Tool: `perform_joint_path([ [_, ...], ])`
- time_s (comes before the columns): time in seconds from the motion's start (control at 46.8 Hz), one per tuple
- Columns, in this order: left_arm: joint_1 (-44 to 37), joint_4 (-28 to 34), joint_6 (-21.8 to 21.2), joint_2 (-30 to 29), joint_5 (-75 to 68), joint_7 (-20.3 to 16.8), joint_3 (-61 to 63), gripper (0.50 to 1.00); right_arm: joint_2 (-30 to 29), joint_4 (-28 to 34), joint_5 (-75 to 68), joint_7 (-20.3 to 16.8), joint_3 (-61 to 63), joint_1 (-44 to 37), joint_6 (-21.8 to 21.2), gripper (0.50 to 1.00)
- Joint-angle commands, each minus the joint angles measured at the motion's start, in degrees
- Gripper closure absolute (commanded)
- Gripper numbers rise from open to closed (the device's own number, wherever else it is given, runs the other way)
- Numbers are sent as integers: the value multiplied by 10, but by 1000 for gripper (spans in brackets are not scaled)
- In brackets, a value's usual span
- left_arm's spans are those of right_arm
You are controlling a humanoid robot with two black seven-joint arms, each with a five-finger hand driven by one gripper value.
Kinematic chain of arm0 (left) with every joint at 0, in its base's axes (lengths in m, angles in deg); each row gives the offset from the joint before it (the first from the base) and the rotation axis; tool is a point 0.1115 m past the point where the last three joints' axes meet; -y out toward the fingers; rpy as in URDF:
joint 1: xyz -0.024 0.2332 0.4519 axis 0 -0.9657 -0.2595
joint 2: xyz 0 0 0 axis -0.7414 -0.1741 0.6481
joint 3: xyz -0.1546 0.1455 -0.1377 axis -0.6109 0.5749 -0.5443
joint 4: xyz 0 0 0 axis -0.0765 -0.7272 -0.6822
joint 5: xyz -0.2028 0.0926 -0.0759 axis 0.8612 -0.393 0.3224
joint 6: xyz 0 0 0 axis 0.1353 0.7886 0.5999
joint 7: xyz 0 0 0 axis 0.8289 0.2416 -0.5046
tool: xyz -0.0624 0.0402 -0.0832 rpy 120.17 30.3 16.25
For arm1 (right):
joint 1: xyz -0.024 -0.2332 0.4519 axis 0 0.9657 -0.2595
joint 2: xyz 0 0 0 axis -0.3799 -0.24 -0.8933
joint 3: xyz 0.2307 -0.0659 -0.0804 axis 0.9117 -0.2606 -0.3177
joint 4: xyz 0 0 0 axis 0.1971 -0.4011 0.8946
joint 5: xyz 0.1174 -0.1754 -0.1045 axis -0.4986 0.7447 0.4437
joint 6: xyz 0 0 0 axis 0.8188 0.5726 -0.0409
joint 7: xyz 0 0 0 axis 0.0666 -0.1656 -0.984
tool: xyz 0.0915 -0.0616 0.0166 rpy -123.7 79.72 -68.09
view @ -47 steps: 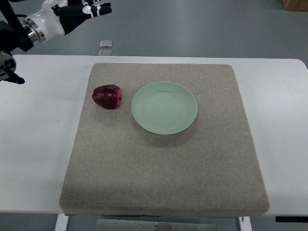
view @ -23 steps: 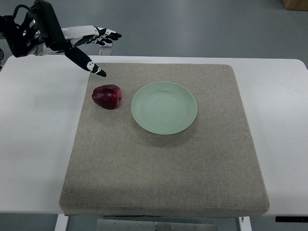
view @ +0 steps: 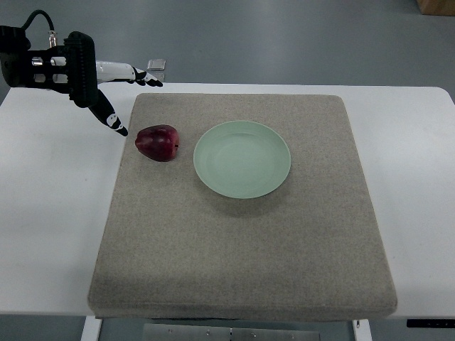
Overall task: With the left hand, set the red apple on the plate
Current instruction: 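Raise the left hand and swing it over above the red apple, then lower the left hand onto the red apple and close fingers around it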
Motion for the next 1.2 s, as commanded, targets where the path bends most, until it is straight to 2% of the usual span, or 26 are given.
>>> perform_joint_path([
  [0.0, -2, -7, 7, 1, 0, 1, 0, 501, 0, 0, 0, 0, 0, 0, 0, 570],
  [0.299, -16, -2, -3, 22, 0, 2, 19, 501, 0, 0, 0, 0, 0, 0, 1, 570],
  [0.662, -17, 15, -79, 41, 0, 4, 83, 504, 0, 0, 0, 0, 0, 0, 0, 570],
  [0.833, -40, 15, -99, 68, 1, 4, 85, 504, 0, 0, 0, 0, 0, 0, 0, 570],
  [1.175, -45, 29, -117, 84, 0, 4, 86, 514, 0, 0, 0, 0, 0, -1, 1, 570],
])
